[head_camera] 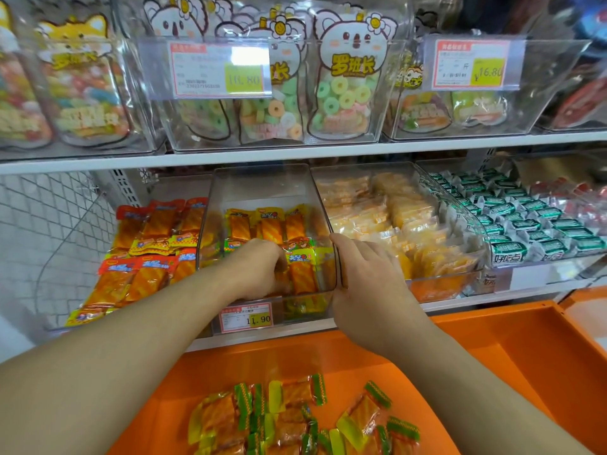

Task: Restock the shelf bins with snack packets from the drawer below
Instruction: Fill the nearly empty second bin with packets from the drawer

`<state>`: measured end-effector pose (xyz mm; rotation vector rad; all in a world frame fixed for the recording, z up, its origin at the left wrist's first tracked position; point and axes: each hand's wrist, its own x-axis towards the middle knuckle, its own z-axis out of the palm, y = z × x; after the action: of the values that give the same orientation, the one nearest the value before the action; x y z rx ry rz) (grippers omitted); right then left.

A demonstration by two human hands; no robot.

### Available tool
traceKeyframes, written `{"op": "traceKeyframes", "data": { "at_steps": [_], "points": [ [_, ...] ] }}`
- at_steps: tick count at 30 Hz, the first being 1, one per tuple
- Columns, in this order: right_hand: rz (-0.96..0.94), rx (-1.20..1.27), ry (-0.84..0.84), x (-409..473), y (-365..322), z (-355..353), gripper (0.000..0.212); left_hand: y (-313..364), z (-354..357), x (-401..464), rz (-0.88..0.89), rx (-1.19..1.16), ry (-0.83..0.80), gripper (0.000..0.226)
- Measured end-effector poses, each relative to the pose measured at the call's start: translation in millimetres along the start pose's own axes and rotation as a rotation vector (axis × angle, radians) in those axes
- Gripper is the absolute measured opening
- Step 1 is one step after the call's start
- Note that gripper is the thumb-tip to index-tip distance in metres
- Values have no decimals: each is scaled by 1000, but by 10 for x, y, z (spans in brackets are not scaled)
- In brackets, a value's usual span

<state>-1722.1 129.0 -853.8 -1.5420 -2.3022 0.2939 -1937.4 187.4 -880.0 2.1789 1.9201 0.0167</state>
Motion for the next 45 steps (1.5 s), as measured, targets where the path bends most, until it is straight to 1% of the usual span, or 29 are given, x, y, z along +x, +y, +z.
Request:
{"op": "traceKeyframes", "data": {
  "at_steps": [4,7,11,13,19,22,24,26,27,29,31,33,36,38,40,42,45],
  "points": [
    [-1,-1,6,5,2,4,84,-32,80,58,17,-7,-24,40],
    [3,6,8,18,3,12,83,-44,90,72,30,-7,-35,39],
    [8,2,12,22,-5,12,83,-62,85,69,61,48,-43,53],
    [6,4,10,17,-5,5,82,-60,73,61,45,63,-48,53],
    [1,14,6,1,11,-7,82,-88,28,8,8,-108,-73,56],
    [2,17,9,-2,4,-13,81,-76,7,4,-3,-105,-15,64],
    [0,16,8,3,6,-9,81,-48,1,8,58,-169,2,64],
    [-1,16,10,8,11,3,82,-24,24,26,143,-213,-41,55],
    [0,13,10,9,14,8,82,-14,48,42,158,-213,-79,51],
    [0,8,10,14,17,17,83,-8,95,90,154,-159,-138,48],
    [1,9,11,23,24,28,84,-8,122,131,151,-98,-162,49],
    [-4,10,16,28,29,31,84,-20,139,165,173,-92,-146,52],
    [0,11,13,21,27,20,84,-28,156,178,201,-114,-75,60],
    [1,15,13,16,26,10,83,-23,152,148,167,-151,-32,70],
    [-2,22,16,18,29,8,81,-33,104,105,97,-195,-18,76],
    [-7,26,16,22,39,11,80,-67,41,69,50,-163,-36,72],
    [-4,34,15,20,50,17,79,-115,1,25,8,-37,-82,68]
  ]
}}
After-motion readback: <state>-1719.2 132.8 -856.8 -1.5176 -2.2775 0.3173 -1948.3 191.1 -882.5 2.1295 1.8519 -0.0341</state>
